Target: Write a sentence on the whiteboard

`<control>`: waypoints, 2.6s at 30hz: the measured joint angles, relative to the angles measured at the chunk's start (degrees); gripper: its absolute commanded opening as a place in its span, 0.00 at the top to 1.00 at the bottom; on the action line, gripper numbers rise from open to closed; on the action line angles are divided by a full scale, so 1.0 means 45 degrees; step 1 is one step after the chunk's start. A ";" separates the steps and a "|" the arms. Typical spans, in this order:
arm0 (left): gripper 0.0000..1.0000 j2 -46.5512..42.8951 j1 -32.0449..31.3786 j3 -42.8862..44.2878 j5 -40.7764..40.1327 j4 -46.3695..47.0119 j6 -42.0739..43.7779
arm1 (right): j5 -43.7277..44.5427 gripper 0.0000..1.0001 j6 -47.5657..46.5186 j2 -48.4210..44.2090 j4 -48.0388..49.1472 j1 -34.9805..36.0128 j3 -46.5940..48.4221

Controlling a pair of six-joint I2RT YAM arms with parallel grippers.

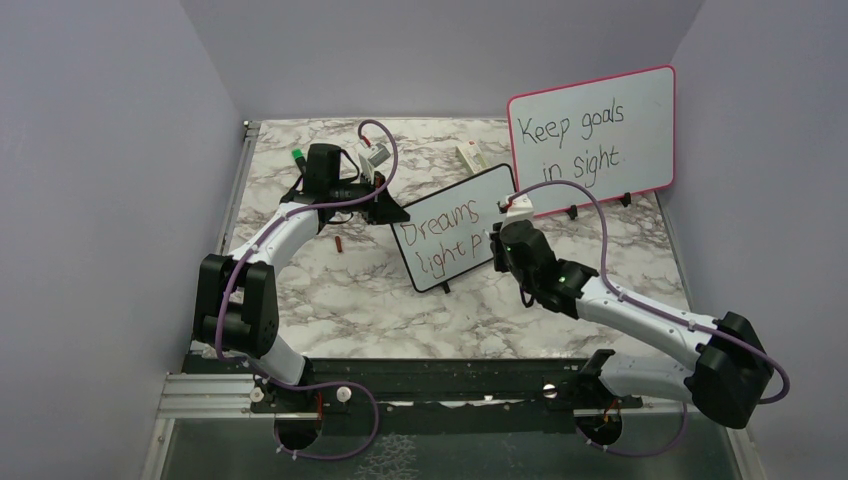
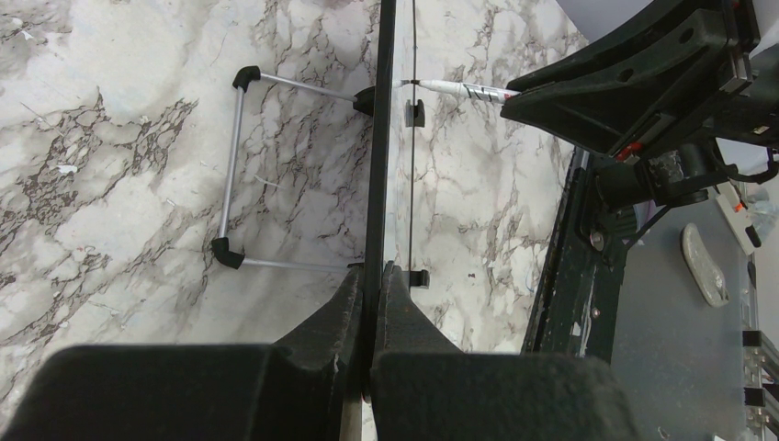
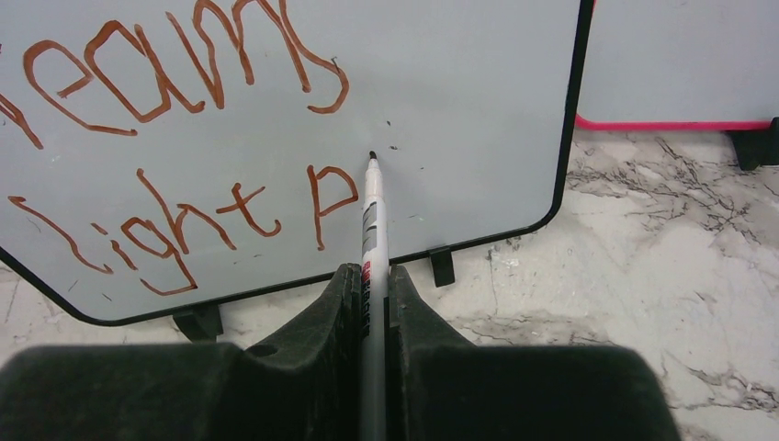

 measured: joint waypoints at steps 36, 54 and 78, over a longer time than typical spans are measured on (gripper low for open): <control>1.00 0.0029 0.0000 0.0019 0.0000 -0.0010 0.0000 | -0.0835 0.99 -0.0136 -0.0083 -0.0384 0.0000 -0.0471; 1.00 0.0029 0.0000 0.0019 0.0000 -0.0010 0.0000 | -0.0359 0.99 -0.0248 -0.0102 -0.0403 -0.0321 -0.0486; 1.00 0.0029 0.0000 0.0019 0.0005 -0.0010 0.0000 | -0.0379 0.99 -0.0525 -0.0102 0.0223 -0.0335 -0.0165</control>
